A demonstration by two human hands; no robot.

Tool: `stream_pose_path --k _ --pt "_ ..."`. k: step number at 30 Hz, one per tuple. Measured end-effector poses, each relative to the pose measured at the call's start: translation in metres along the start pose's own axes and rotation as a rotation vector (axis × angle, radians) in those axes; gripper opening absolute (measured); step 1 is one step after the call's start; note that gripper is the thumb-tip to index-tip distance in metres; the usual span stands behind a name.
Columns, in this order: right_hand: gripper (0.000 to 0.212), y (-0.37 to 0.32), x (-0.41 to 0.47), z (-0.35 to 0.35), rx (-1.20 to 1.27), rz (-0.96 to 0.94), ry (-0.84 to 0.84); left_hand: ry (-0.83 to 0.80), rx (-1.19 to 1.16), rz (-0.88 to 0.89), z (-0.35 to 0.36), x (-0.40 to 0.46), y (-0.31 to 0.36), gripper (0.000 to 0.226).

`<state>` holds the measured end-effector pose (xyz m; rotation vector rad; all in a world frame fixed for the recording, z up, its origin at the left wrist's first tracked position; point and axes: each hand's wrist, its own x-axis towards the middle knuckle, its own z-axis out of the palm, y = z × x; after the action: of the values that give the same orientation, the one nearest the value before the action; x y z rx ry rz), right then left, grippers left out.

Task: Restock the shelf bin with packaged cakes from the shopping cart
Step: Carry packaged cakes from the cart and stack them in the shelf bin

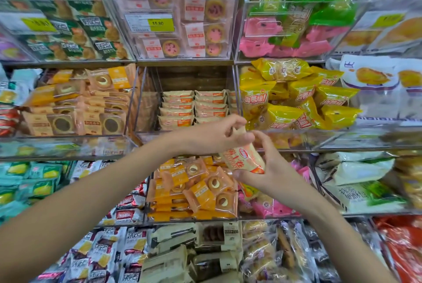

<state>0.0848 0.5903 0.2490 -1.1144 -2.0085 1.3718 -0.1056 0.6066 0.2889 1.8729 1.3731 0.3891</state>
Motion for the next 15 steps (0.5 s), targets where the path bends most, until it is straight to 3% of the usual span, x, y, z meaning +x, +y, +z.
stream_pose_path --k 2,6,9,12,15 --pt "0.081 -0.005 0.000 0.002 0.015 -0.048 0.005 -0.082 -0.021 -0.021 0.001 -0.005 0.002 0.086" --pt "0.071 -0.016 -0.004 0.001 0.056 -0.015 0.004 -0.071 -0.255 -0.008 0.002 -0.013 -0.002 0.043" --pt "0.078 -0.015 -0.005 -0.005 0.299 0.035 0.014 0.139 -0.348 -0.030 0.005 -0.015 -0.005 0.023" --pt "0.099 -0.010 -0.005 -0.009 0.717 0.052 0.037 0.306 -0.637 -0.104 0.013 -0.018 -0.007 0.011" --pt "0.109 -0.010 -0.004 0.005 0.750 -0.013 0.126 0.511 -0.873 -0.149 0.037 -0.018 -0.006 0.015"
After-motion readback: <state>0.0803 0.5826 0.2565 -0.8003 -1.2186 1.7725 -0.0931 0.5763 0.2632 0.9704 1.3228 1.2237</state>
